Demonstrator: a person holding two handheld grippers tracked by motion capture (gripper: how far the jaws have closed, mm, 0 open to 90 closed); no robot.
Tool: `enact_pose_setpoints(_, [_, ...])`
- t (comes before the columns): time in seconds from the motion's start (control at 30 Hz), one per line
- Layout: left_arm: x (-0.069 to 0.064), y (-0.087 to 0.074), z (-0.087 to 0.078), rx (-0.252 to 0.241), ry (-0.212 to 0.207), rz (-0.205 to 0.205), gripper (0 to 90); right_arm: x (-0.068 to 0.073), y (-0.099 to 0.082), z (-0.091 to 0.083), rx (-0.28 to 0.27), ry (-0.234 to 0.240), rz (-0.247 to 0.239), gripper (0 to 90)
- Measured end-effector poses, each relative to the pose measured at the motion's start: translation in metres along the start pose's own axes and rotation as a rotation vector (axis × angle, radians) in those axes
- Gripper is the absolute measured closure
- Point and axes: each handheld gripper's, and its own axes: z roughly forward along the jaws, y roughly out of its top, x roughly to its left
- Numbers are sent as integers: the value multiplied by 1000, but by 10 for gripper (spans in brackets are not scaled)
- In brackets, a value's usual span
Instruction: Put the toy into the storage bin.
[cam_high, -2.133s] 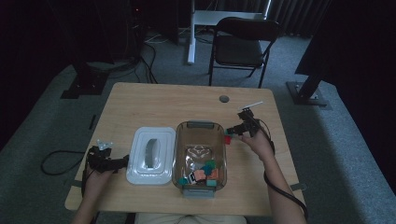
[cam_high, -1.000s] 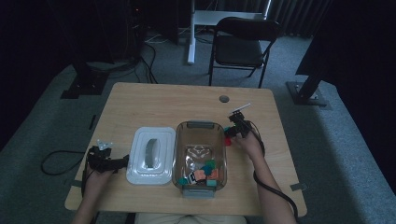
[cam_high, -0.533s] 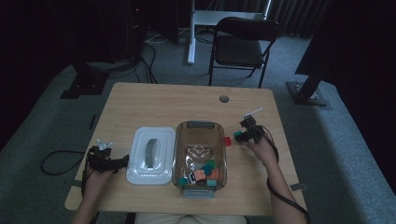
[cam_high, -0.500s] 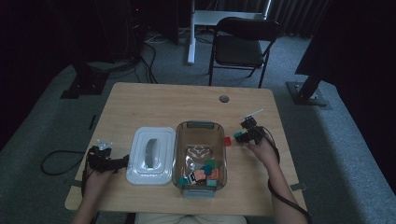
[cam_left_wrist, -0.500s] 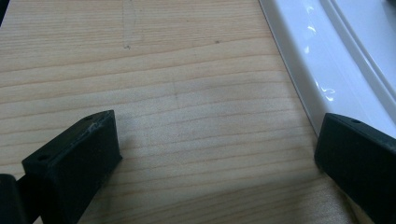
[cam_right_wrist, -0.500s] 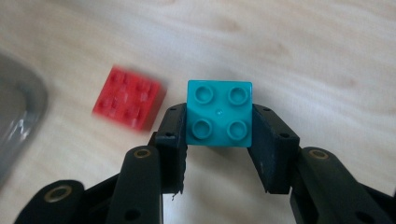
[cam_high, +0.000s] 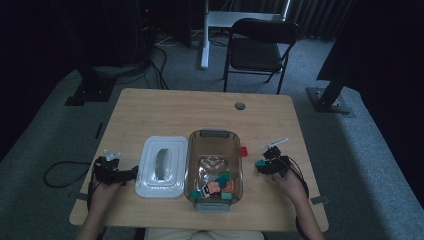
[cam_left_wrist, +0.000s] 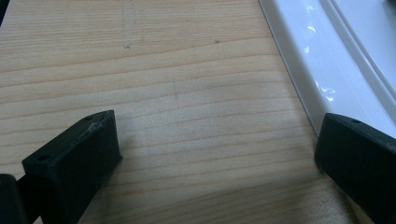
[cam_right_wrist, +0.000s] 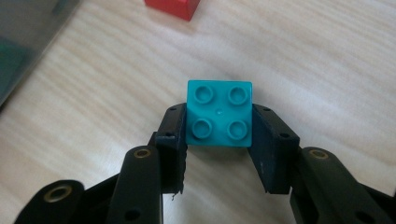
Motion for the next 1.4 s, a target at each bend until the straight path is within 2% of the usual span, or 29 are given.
enact_pose_setpoints(0.17, [0, 0, 0, 0, 0, -1, 5, 2, -7, -3, -2, -7, -2, 586])
enact_pose_setpoints(0.3, [0, 0, 0, 0, 0, 0, 5, 0, -7, -4, -12, 15, 10, 580])
enact_pose_setpoints(0.4, [0, 0, 0, 0, 0, 0, 5, 0, -5, -5, -25, 20, 9, 510])
enact_pose_setpoints(0.5, [0, 0, 0, 0, 0, 0, 5, -1, -5, -5, -33, 26, 22, 495])
enact_pose_setpoints(0.6, [0, 0, 0, 0, 0, 0, 5, -1, -3, -1, -29, 33, 20, 432])
enact_pose_setpoints(0.73, [0, 0, 0, 0, 0, -1, 5, -1, -2, 3, -15, 36, 8, 415])
enact_pose_setpoints(0.87, [0, 0, 0, 0, 0, 0, 5, -1, -2, 5, -16, 33, 6, 471])
enact_pose_setpoints(0.97, [0, 0, 0, 0, 0, 0, 5, 1, -1, 4, -12, 0, -23, 581])
enact_pose_setpoints(1.13, [0, 0, 0, 1, 0, 0, 5, 2, 0, 4, 7, -8, -44, 588])
enact_pose_setpoints(1.2, [0, 0, 0, 1, 0, 0, 5, 2, 0, 2, 7, 1, -45, 588])
enact_pose_setpoints(1.23, [0, 0, 0, 1, 0, 0, 5, 0, 0, -3, -4, 21, -47, 588])
enact_pose_setpoints(1.4, [0, 0, 0, 0, 0, 0, 5, 0, -1, -14, -17, 38, -56, 588])
